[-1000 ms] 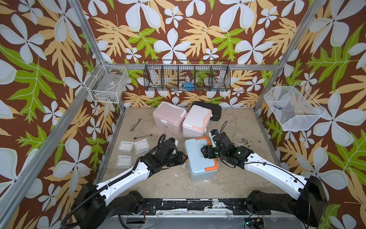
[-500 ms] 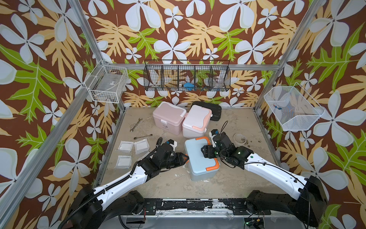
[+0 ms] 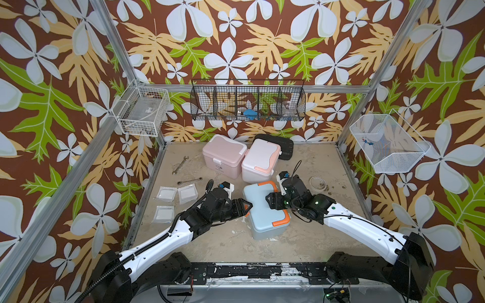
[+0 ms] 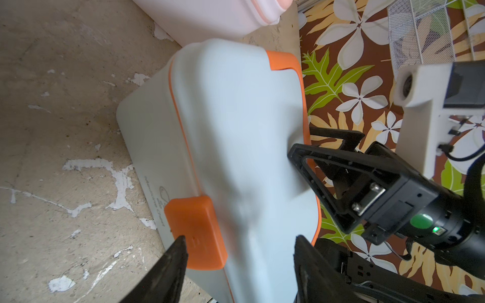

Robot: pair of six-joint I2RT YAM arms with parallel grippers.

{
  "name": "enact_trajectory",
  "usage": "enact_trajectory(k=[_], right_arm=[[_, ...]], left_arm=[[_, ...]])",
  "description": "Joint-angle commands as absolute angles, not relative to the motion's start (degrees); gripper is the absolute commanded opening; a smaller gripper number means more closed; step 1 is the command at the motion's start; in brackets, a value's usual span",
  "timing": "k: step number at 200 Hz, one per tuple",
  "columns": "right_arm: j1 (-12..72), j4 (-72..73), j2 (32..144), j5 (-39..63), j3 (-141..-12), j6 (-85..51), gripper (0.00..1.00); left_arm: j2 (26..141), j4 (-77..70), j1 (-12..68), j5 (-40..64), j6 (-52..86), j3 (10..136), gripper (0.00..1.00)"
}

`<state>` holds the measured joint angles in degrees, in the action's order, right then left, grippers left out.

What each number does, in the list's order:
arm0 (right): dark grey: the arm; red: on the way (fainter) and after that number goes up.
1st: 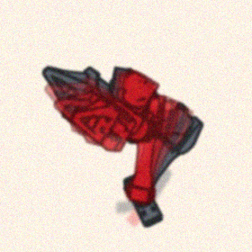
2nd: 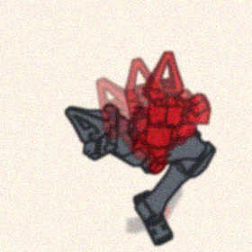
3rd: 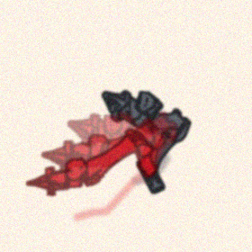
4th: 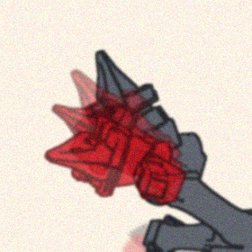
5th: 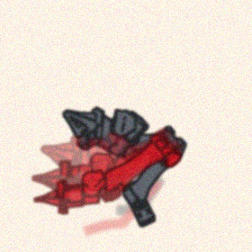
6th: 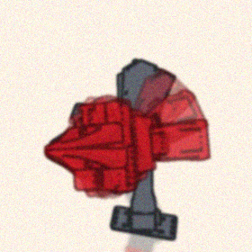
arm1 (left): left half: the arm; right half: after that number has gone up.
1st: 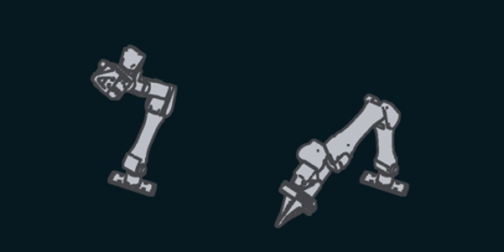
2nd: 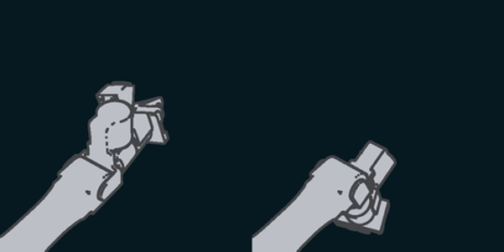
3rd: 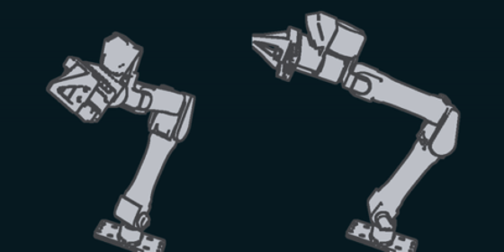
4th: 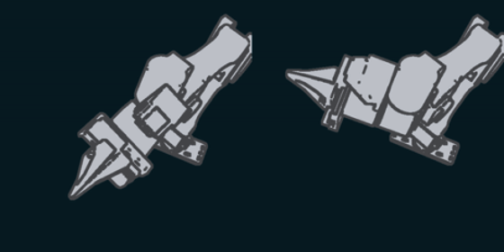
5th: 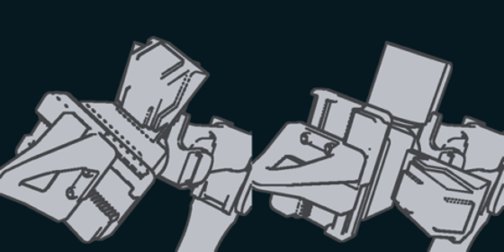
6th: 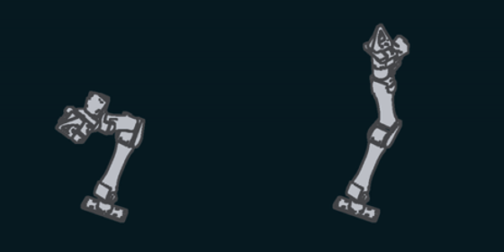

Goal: Open first aid kits and take out gauze
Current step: Fasten the fastener of the first aid kit, then move the first aid kit to the center of the board.

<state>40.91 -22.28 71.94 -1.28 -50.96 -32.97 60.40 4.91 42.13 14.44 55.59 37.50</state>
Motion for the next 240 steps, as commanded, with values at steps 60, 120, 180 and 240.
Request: enact_trajectory(k=[60, 120, 180, 240], right_arm=[[41.2, -35.5, 72.5, 2.9, -49.6, -31.3, 0.76], [41.2, -35.5, 73.0, 2.2, -49.8, -31.7, 0.77], [29.1, -37.8, 65.3, -4.0, -49.9, -32.3, 0.83], [15.1, -38.1, 60.1, -1.2, -52.3, -28.9, 0.94]], left_arm=[[64.2, -2.8, 42.2, 19.3, 57.3, 37.4, 0.64], [66.8, -7.8, 43.3, 21.1, 59.4, 37.4, 0.63], [74.6, -11.4, 46.8, 19.1, 59.4, 42.9, 0.63], [89.9, -15.9, 51.0, 19.1, 58.7, 55.5, 0.65]])
